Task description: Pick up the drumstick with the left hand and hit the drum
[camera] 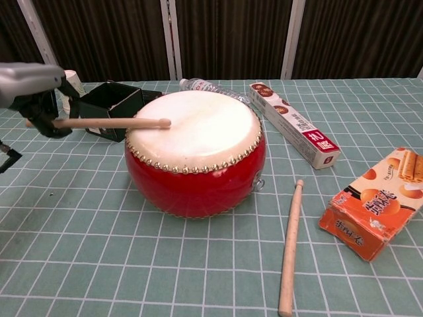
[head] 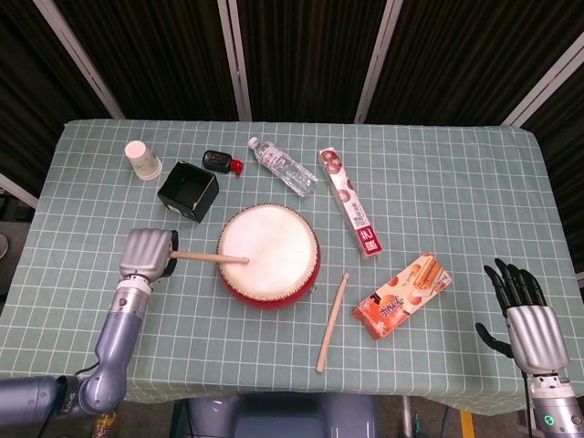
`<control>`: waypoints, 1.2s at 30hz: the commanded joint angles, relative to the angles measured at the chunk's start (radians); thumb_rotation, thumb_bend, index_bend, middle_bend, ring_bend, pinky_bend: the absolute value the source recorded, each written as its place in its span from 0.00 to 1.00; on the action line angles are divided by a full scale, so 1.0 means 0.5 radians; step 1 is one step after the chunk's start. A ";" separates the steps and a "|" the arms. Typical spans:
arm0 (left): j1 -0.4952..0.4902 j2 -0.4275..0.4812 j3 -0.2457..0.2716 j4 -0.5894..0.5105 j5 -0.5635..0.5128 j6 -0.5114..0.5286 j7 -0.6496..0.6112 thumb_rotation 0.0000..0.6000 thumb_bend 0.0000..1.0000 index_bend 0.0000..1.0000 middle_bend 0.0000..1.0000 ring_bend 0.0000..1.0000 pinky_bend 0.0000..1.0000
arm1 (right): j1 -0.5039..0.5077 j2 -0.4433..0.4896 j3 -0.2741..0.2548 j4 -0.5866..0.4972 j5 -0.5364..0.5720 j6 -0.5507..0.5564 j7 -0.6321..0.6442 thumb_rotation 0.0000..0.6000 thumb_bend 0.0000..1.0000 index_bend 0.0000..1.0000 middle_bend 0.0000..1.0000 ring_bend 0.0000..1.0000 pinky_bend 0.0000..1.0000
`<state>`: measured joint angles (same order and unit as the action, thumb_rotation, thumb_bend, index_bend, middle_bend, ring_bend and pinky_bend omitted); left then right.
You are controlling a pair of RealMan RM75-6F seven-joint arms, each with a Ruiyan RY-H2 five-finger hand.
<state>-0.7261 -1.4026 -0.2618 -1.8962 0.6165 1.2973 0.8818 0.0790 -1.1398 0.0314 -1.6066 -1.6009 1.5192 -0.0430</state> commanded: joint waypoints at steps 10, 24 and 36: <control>0.115 -0.081 -0.162 0.036 1.141 0.346 -0.917 1.00 0.54 0.75 1.00 1.00 1.00 | 0.000 -0.001 -0.001 0.001 0.001 -0.003 -0.005 1.00 0.28 0.00 0.00 0.00 0.08; -0.019 -0.161 0.048 0.201 0.456 0.000 -0.058 1.00 0.54 0.76 1.00 1.00 1.00 | 0.003 0.011 -0.001 -0.003 0.010 -0.015 0.016 1.00 0.28 0.00 0.00 0.00 0.08; -0.129 0.045 -0.083 -0.152 -0.023 0.079 0.203 1.00 0.54 0.76 1.00 1.00 1.00 | -0.004 0.011 -0.004 -0.005 0.008 -0.007 0.012 1.00 0.28 0.00 0.00 0.00 0.08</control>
<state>-0.7813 -1.4248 -0.2784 -1.9070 0.4707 1.3256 1.0511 0.0769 -1.1342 0.0294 -1.6090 -1.5966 1.5159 -0.0373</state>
